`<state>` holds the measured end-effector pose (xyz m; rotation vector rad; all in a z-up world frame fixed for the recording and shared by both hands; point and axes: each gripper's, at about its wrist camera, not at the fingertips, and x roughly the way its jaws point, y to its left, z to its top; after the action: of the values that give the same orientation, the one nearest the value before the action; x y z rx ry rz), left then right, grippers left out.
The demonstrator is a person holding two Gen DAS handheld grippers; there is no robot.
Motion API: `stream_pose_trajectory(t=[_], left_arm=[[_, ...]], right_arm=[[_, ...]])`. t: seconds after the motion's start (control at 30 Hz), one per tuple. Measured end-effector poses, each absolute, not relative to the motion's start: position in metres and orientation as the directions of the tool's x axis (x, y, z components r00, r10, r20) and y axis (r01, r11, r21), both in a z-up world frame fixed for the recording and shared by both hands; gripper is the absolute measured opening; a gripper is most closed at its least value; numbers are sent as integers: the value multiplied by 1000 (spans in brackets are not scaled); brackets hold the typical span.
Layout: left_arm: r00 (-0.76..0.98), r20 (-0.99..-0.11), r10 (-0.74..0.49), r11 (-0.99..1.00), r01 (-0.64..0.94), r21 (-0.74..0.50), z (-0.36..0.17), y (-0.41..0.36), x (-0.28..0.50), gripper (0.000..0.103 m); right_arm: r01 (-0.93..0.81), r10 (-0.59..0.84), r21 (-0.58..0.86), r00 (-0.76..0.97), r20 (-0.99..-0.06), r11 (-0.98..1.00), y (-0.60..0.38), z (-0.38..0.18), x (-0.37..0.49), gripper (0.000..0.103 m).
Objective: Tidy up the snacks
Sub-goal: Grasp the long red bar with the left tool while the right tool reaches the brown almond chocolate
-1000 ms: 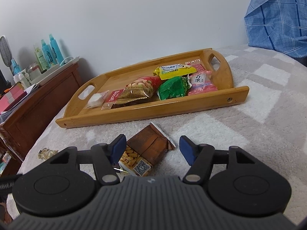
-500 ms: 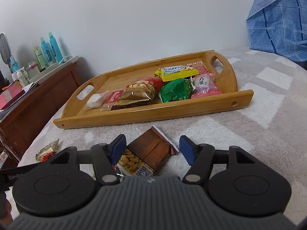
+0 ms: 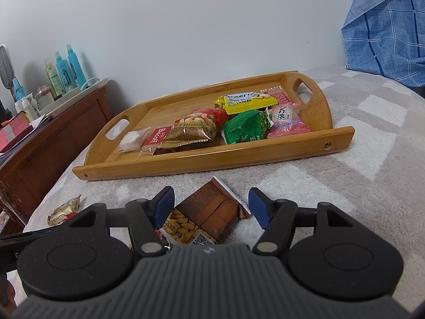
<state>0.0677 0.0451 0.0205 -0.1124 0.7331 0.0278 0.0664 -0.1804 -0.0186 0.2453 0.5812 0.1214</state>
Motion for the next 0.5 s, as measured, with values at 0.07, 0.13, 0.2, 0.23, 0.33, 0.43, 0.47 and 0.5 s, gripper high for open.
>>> stream_pose_trajectory(t=[0.07,0.13,0.2,0.23,0.33,0.43,0.47,0.5], left_arm=[[746,-666,-17,995,-53,-84,20,44,67,24],[750,-661,-27,996,-35,-81,20,42,66,24],[754,-656,-43,997,-13,-80,20,40,65,24],[755,-653,-54,997,0,-83,20,39,65,24],[757,-647,-95,994,43,-96,20,35,63,23],[759,-642,-113,993,73,-88,19,29,62,23],[758,-641,-120,993,83,-88,19,28,62,23],[758,-639,-129,992,93,-90,19,27,61,24]], right_arm=[[-43,179,261,832,-526,964,-180,-19,66,71],[-43,176,258,834,-523,965,-179,-20,66,71],[-41,173,257,838,-517,965,-178,-20,66,71],[-40,173,260,840,-515,965,-178,-21,66,71],[-39,169,256,845,-508,966,-176,-22,66,71],[-18,145,253,857,-494,967,-172,-23,64,67],[-9,133,247,861,-491,969,-170,-24,64,65],[0,118,235,864,-489,972,-169,-24,63,64]])
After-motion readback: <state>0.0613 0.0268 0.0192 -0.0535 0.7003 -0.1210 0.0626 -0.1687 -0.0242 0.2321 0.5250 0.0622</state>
